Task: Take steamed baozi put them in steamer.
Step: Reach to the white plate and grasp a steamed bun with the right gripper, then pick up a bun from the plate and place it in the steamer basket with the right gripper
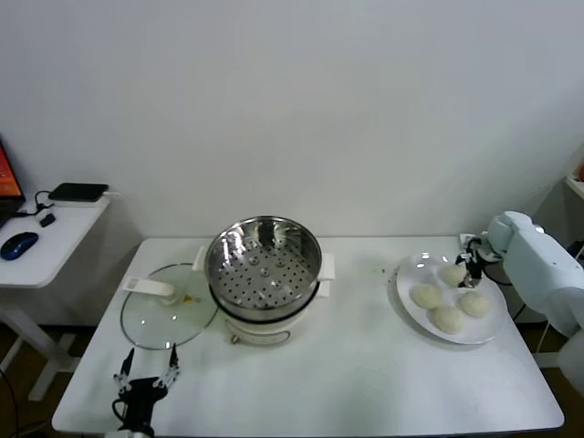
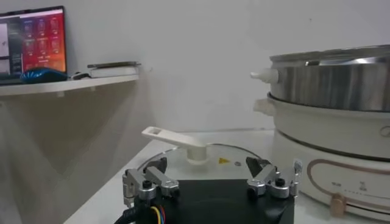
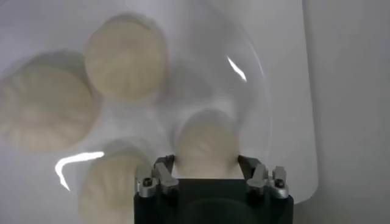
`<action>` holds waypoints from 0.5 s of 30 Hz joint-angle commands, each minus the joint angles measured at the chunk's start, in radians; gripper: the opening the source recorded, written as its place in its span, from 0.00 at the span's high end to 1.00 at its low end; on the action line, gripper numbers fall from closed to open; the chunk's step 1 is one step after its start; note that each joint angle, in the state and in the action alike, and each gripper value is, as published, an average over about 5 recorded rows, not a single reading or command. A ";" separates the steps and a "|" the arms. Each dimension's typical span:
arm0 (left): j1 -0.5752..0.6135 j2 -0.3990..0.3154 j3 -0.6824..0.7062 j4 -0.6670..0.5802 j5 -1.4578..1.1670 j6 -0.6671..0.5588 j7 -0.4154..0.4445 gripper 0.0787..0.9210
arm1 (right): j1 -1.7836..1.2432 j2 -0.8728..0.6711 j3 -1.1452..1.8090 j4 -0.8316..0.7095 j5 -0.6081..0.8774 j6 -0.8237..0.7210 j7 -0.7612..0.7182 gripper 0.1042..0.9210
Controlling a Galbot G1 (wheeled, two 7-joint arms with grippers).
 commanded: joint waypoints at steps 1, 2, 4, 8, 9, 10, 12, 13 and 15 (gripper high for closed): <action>0.000 0.005 -0.002 -0.003 -0.001 -0.001 -0.001 0.12 | 0.006 -0.014 -0.016 0.037 0.002 0.002 -0.001 0.28; 0.000 0.005 -0.002 -0.004 -0.001 -0.001 -0.002 0.12 | 0.009 -0.021 -0.027 0.050 0.009 0.002 -0.004 0.28; 0.002 0.004 -0.002 -0.005 -0.001 -0.001 -0.002 0.12 | 0.016 -0.033 -0.048 0.074 0.024 0.003 -0.009 0.29; 0.006 0.002 -0.004 -0.009 0.000 -0.003 -0.003 0.12 | 0.039 -0.064 -0.101 0.126 0.071 0.006 -0.016 0.30; 0.007 0.001 -0.005 -0.009 0.000 -0.003 -0.003 0.12 | 0.049 -0.072 -0.116 0.142 0.083 0.007 -0.018 0.30; 0.007 0.001 -0.005 -0.010 0.000 -0.003 -0.004 0.12 | 0.062 -0.084 -0.136 0.165 0.099 0.008 -0.021 0.30; 0.008 0.001 -0.007 -0.010 0.000 -0.003 -0.006 0.12 | 0.097 -0.111 -0.192 0.222 0.140 0.010 -0.026 0.30; 0.008 0.000 -0.007 -0.010 0.000 -0.003 -0.007 0.12 | 0.116 -0.126 -0.223 0.252 0.162 0.009 -0.028 0.31; 0.008 0.000 -0.008 -0.010 0.000 -0.004 -0.010 0.12 | 0.162 -0.159 -0.290 0.331 0.210 0.009 -0.030 0.31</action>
